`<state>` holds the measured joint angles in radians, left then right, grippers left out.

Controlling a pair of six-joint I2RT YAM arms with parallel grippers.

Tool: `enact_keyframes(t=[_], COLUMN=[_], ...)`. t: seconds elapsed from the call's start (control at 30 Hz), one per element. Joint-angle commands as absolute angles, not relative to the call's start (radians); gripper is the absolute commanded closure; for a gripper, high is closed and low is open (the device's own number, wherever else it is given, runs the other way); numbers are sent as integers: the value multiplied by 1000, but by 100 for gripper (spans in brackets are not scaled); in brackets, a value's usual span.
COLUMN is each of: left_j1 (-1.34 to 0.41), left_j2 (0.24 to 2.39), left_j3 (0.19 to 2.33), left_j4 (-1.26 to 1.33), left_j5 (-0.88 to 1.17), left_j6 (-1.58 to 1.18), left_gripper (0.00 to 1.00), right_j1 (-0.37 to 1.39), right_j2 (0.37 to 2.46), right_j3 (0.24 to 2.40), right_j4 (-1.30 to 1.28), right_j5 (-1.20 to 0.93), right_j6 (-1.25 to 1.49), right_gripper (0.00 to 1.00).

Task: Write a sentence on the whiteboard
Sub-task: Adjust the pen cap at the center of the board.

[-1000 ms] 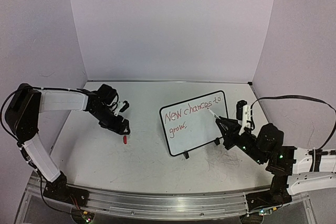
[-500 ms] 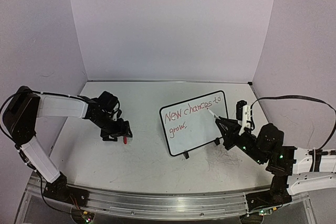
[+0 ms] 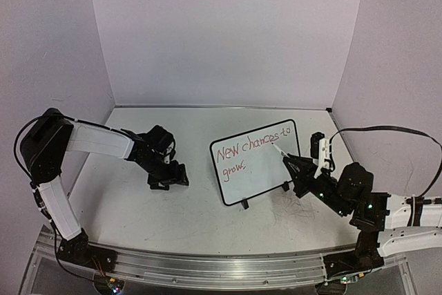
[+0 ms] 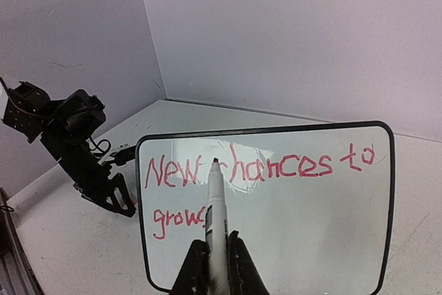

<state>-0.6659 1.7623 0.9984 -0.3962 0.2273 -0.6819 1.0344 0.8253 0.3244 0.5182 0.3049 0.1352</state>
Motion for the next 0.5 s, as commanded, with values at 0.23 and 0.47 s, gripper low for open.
enact_keyframes(t=[0.23,0.47], left_j1=[-674,-626], left_j2=[1774,1567], left_j3=[1087,1065], left_j4=[-384,-492], left_j5=[211,199], left_j6=[-627,-435], left_gripper=[22,20], right_j1=[1035,1035], right_j2=[834,836], right_j3=[322,322], right_j4=[543,549], right_j5=[302,285], right_j6=[142,144], right_gripper=[100,100])
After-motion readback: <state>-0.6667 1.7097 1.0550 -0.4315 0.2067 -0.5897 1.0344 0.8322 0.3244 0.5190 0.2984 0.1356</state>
